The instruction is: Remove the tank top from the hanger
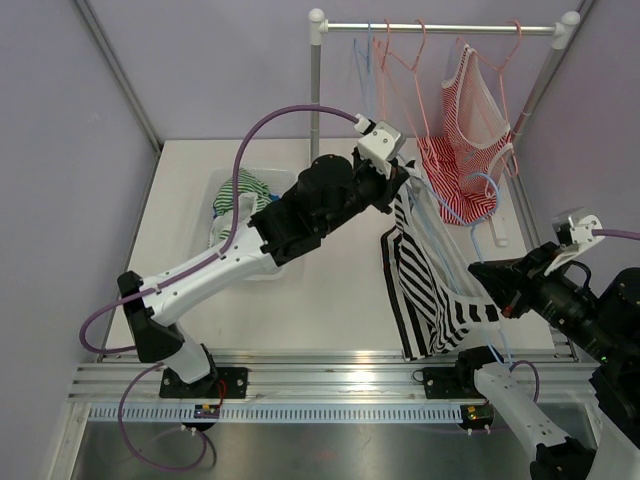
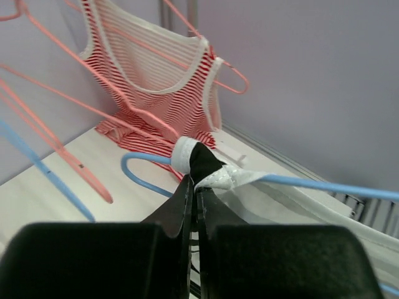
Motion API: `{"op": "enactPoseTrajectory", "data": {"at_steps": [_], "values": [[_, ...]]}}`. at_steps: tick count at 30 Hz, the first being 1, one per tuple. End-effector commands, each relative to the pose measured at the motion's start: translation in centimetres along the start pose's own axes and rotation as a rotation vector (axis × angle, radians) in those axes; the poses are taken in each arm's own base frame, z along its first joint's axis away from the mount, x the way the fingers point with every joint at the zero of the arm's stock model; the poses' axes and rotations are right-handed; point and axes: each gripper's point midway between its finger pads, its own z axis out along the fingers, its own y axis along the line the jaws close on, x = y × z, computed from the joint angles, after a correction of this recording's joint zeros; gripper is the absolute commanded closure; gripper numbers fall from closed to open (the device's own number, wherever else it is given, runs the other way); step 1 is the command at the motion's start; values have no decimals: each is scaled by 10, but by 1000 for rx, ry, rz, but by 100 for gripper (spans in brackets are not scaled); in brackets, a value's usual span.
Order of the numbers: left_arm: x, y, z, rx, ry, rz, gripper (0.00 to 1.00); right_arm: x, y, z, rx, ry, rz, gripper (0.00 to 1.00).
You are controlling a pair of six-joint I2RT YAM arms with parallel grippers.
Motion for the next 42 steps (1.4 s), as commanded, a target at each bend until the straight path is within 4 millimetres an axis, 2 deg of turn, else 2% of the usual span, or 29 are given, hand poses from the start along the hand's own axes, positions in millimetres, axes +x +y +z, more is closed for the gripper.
{"op": "enactPoseTrajectory", "data": {"at_steps": [1,2,5,6,7,8,9,11,13,15,16,18,19,21,22,23,25,27,28,30,33,34,35,36,38,39,40,41,42], "values": [[-37,42,-23,-214,-98,-33,100,-2,2,14,-57,16,-44,100],[-30,58,-27,-290,-85,-51,100,3,2,19,-73,46,-43,100],[-28,94,-51,-426,-84,-96,100,16,12,22,-158,94,-68,100],[-16,102,-56,-450,-57,-101,100,19,13,22,-173,105,-70,100],[-21,117,-69,-485,-72,-122,100,25,16,22,-200,122,-78,100],[-19,122,-74,-500,-73,-156,100,27,22,18,-237,121,-92,100],[-7,137,-80,-537,-44,-160,100,28,26,16,-266,123,-99,100],[-6,147,-92,-569,-48,-197,100,30,32,10,-306,119,-124,100],[10,160,-101,-606,-12,-219,100,28,36,4,-332,103,-145,100],[11,158,-110,-585,-12,-231,100,23,42,2,-370,74,-163,100],[25,156,-110,-571,16,-228,100,23,44,3,-384,70,-168,100],[29,142,-113,-493,25,-243,100,14,47,5,-401,12,-191,100],[34,136,-114,-458,38,-250,100,15,44,13,-390,9,-181,100],[52,115,-118,-338,58,-276,100,-3,47,19,-394,-97,-172,100],[55,105,-118,-279,54,-287,100,-13,47,36,-407,-173,-171,100],[67,84,-122,-153,55,-295,100,-20,50,37,-422,-234,-160,100],[79,62,-126,-41,54,-294,100,-36,55,55,-471,-368,-94,100],[99,52,-133,-1,69,-282,100,-48,58,60,-504,-464,-44,100],[107,53,-134,-10,81,-287,100,-63,59,61,-520,-569,-56,100],[124,60,-134,-57,111,-299,100,-80,47,67,-460,-669,-25,100],[151,78,-136,-174,185,-318,100,-107,32,61,-378,-823,2,100],[158,83,-136,-212,205,-333,100,-103,23,67,-318,-772,17,100],[167,93,-140,-274,228,-327,100,-104,17,66,-267,-745,20,100],[172,97,-142,-302,241,-326,100,-107,2,64,-167,-735,12,100],[187,106,-146,-361,278,-317,100,-100,-16,57,-37,-627,23,100],[190,109,-147,-376,285,-316,100,-115,-34,39,95,-656,44,100],[194,111,-147,-389,300,-313,97,-93,-49,45,180,-537,40,100],[199,112,-148,-397,320,-310,93,-85,-60,57,240,-462,33,100],[200,111,-148,-397,325,-311,90,-90,-67,51,296,-447,31,100]]}}
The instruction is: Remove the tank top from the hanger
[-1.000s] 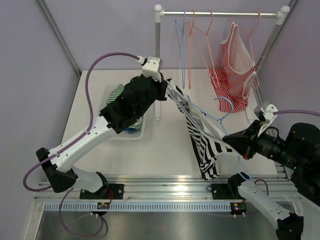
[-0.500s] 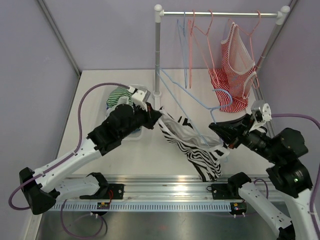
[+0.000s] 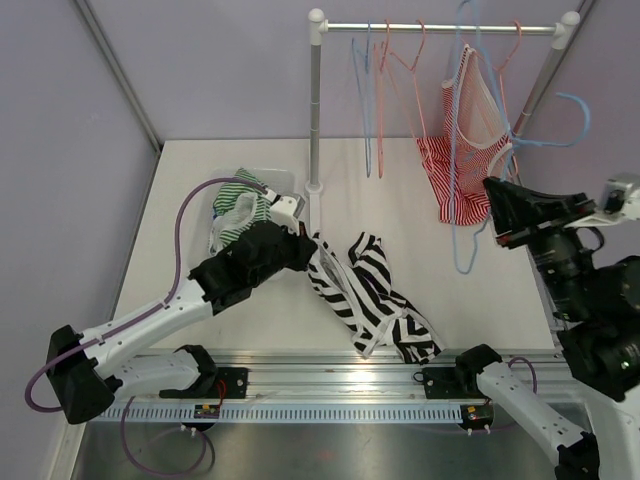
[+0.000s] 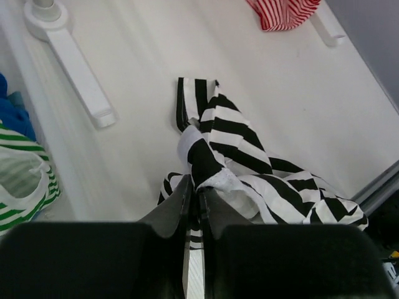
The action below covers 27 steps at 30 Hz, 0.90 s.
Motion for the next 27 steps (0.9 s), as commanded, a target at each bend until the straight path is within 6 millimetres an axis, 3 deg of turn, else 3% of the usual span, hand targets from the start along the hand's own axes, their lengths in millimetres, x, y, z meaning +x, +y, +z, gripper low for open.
{"op": "enactPoseTrajectory", "data": {"at_steps": [1,3,4,5,7,8,10,14,15,17,18,20,21,22,23,24,26,27], "values": [[0,13,4,-80,-7,-19,86,19,-56,-16,322,186,-102,100],[-6,9,0,-72,-9,-21,69,47,-68,-4,365,297,-119,100],[-4,11,-1,-79,1,-18,69,49,-68,-2,367,303,-120,100],[-9,9,-3,-78,-3,-16,57,51,-73,0,390,309,-127,100],[-12,10,-10,-81,4,-3,48,61,-86,2,449,342,-162,100],[-18,8,-15,-78,-4,-3,37,65,-90,4,466,359,-173,100],[-21,11,-24,-90,-3,6,27,72,-96,9,490,382,-186,100],[-32,10,-46,-85,-18,-4,12,78,-106,26,525,397,-226,100],[-37,8,-54,-75,-22,-6,1,71,-104,31,524,392,-232,100],[-38,5,-62,-60,-10,1,1,77,-113,46,544,425,-245,100],[-39,4,-65,-56,-6,7,1,67,-113,53,533,411,-245,100],[-41,1,-76,-43,4,21,1,84,-117,72,475,495,-210,100],[-41,0,-80,-37,6,31,1,68,-131,76,508,466,-198,100],[-40,1,-85,-35,13,38,1,75,-140,88,510,486,-189,100],[-43,0,-91,-25,1,39,1,74,-141,96,481,487,-175,100],[-42,1,-95,-23,4,50,1,61,-144,103,477,463,-176,100],[-41,4,-103,-21,-5,53,1,75,-153,124,438,515,-158,100],[-41,5,-105,-24,-10,58,1,61,-150,135,419,489,-160,100]]}}
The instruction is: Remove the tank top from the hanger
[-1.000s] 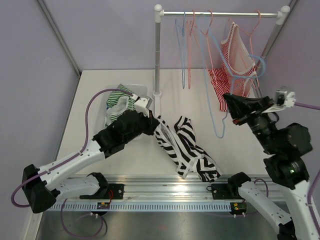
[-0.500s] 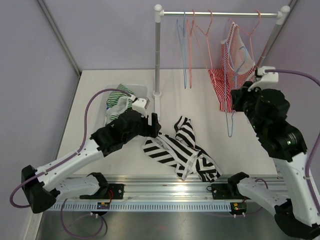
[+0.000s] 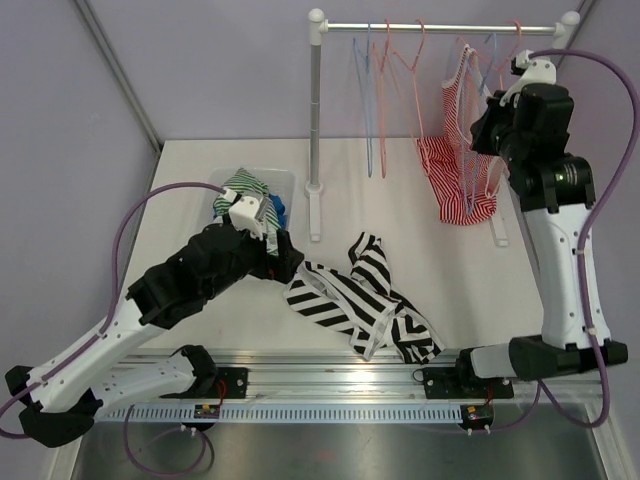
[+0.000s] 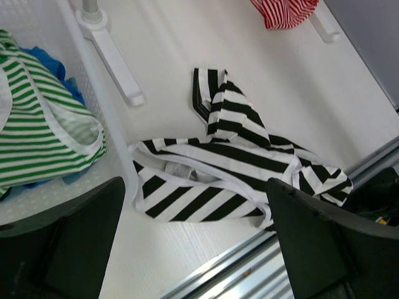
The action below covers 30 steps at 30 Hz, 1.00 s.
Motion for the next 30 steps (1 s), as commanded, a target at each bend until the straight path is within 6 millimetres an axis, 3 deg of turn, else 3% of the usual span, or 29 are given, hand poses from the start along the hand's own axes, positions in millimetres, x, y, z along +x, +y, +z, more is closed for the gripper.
{"op": "enactPoseTrajectory", "data": {"at_steps": [1,2,4,8,10,11,15,19,20,22,23,24,30], "values": [[-6,3,-18,9,-19,31,1,-19,22,28,-139,21,-16,100],[-6,4,-20,7,-23,33,1,-34,27,29,-162,-4,-21,100],[-3,6,-22,5,-16,43,1,-25,28,53,-162,45,-26,100],[3,9,-22,4,-10,59,1,-49,28,70,-156,-8,-34,100],[8,10,-18,-2,5,60,1,-44,27,88,-152,17,-34,100],[10,10,-17,-3,11,60,1,-57,31,84,-173,-10,-35,100],[13,7,-14,10,24,57,1,-39,35,114,-194,56,-25,100],[15,4,-13,21,24,56,1,-21,49,125,-261,115,24,100],[15,5,-12,21,25,56,1,-5,49,131,-265,159,33,100],[14,4,-11,24,21,55,1,-5,58,127,-277,141,28,100],[15,3,-10,22,26,54,1,11,55,133,-253,173,20,100],[15,3,-9,23,27,56,1,5,60,128,-263,141,17,100],[17,0,-4,28,36,52,1,23,84,137,-292,171,0,100]]}}
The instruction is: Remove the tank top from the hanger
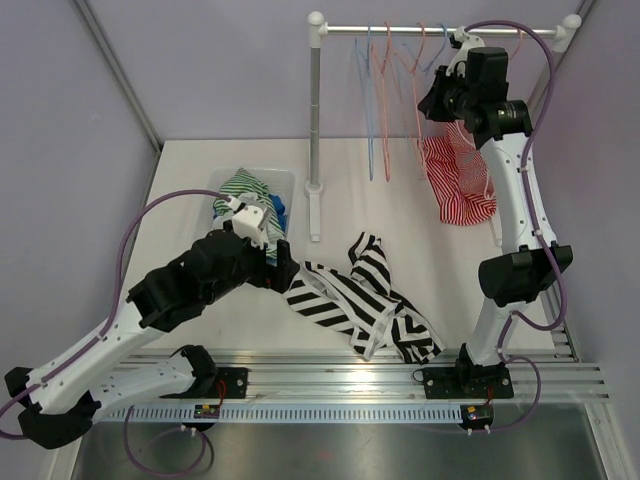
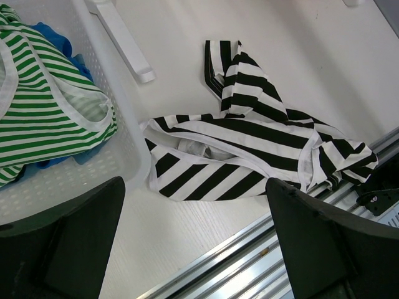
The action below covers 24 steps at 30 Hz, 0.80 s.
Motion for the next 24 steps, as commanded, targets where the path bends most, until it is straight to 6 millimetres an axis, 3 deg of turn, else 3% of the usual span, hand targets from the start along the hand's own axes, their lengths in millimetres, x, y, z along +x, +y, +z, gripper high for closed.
{"op": "enactPoseTrajectory", "data": {"at_steps": [1,6,10,13,14,15,16,17,18,20,24], "values": [[-9,-10,4,40,-32,-5,1,3,22,-2,-30,11,-19,100],[-6,-10,8,38,-31,-12,1,-1,31,4,-40,11,-26,100],[-3,-11,18,30,-17,-12,1,1,46,0,-64,18,-59,100],[-3,-16,28,36,-16,-21,1,1,42,-10,-40,19,-79,100],[-2,-19,35,36,-8,-21,1,6,36,-10,-15,28,-81,84],[-1,-20,39,36,-4,-21,1,-4,37,-25,-1,-10,-87,73],[-3,-23,42,41,-6,-20,1,4,27,-26,42,3,-92,65],[1,-25,51,33,17,-19,1,-2,26,-33,50,-29,-96,54],[1,-27,53,31,16,-19,1,-15,26,-55,62,-80,-103,46],[4,-32,65,19,40,-6,1,-16,17,-68,109,-106,-103,31],[20,-46,90,11,91,30,1,-35,7,-126,189,-210,-111,10]]}}
